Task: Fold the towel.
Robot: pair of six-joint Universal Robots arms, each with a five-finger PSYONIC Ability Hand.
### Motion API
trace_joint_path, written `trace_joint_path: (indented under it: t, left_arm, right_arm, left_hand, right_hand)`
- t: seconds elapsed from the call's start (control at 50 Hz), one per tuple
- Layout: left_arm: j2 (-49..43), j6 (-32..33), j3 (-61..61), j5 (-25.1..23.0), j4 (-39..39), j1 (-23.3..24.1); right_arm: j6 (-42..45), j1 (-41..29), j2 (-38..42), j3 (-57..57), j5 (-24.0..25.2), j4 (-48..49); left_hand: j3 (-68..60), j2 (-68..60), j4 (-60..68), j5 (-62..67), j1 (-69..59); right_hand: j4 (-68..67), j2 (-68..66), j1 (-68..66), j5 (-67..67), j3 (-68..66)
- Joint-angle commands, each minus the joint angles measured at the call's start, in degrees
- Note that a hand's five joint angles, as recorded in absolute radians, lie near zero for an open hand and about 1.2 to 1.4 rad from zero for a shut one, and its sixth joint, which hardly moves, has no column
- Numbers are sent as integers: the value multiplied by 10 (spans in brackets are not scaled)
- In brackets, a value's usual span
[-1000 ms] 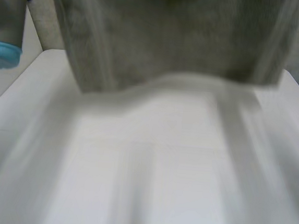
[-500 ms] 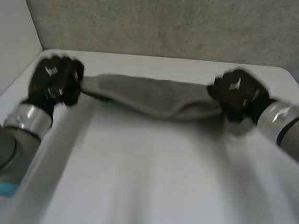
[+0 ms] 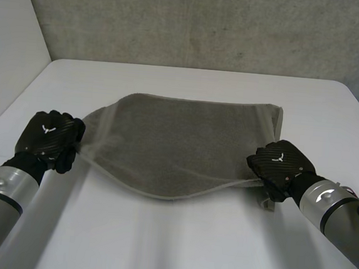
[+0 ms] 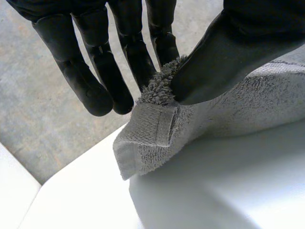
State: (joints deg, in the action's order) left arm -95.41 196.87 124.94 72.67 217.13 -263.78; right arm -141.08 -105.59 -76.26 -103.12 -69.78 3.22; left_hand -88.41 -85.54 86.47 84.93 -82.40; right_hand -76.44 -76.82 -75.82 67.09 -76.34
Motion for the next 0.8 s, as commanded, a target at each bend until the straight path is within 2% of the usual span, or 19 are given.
trace_joint_path:
  t: [0.02,0.12,0.18,0.22,0.46,0.68,0.7,0.72,0.74,0.76,0.78,0.8]
  left_arm:
    - [-15,-20,-7,2,7,-7]
    - [-27,-19,-10,9,7,-26]
    - [-28,-21,-11,10,7,-43]
    - [-28,-21,-13,10,7,-46]
    - [-31,-25,-18,11,9,-56]
    - [-30,-79,-33,45,3,-70]
    - [-30,-89,-36,45,0,-70]
    - [-30,-89,-36,45,0,-70]
    - [-29,-96,-37,45,0,-70]
    - [-29,-100,-37,45,0,-70]
    - [-29,-100,-37,45,0,-70]
    - [-29,-103,-37,45,0,-70]
  right_arm:
    - [-10,1,27,-2,-42,40]
    - [-52,1,30,-9,-87,92]
    - [-66,1,31,-9,-94,101]
    - [-89,4,36,-9,-99,108]
    - [-137,4,48,0,-102,96]
    - [-191,5,81,28,-102,57]
    - [-197,1,88,36,-102,43]
    - [-199,0,95,44,-99,31]
    - [-199,0,95,44,-99,31]
    - [-199,1,97,51,-97,21]
    - [-199,3,97,61,-97,18]
    - [-199,3,97,61,-97,18]
  left_hand:
    - [84,55,-65,-149,24]
    - [84,55,-65,-149,24]
    - [84,55,-65,-149,24]
    - [84,55,-65,-149,24]
    - [84,55,-65,-149,24]
    - [84,55,-65,-149,24]
    - [84,55,-65,-149,24]
    - [84,55,-65,-149,24]
    - [84,55,-65,-149,24]
    - [84,55,-65,-149,24]
    - [84,55,-65,-149,24]
    - [84,55,-65,-149,24]
  right_hand:
    - [36,40,30,-43,35]
    - [228,231,221,-234,227]
    - [265,269,259,-271,264]
    - [347,351,341,-353,346]
    - [406,410,400,-413,405]
    - [344,348,338,-350,343]
    - [306,309,299,-312,305]
    - [200,204,194,-207,199]
    - [199,203,193,-206,198]
    - [49,53,43,-56,48]
    - [-35,-31,-41,28,-36]
    - [-36,-32,-42,29,-37]
